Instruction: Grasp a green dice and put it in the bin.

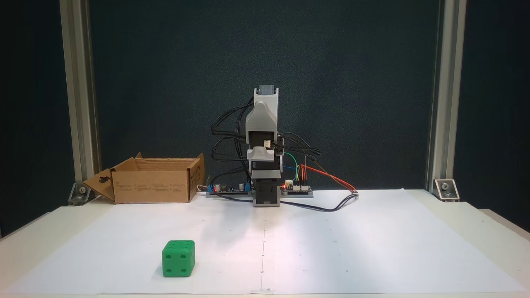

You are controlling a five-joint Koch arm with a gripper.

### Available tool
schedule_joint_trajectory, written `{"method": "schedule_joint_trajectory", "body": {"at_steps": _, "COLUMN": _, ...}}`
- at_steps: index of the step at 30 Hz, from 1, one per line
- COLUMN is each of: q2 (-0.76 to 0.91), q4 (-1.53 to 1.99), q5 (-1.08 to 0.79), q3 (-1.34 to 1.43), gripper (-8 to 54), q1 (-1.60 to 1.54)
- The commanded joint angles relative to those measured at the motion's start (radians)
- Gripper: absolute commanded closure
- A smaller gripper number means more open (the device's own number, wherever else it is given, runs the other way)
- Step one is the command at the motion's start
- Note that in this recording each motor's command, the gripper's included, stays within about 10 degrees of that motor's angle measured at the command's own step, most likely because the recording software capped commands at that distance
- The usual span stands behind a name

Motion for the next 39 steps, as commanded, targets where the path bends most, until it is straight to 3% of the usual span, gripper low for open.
{"method": "schedule_joint_trajectory", "body": {"at_steps": 1, "q2": 0.107, "q4": 0.046, "q5": 0.017, "q3": 0.051, "gripper": 0.9, "q1": 0.075}}
{"method": "schedule_joint_trajectory", "body": {"at_steps": 39, "q2": 0.106, "q4": 0.057, "q5": 0.008, "q3": 0.051, "gripper": 1.7, "q1": 0.074}}
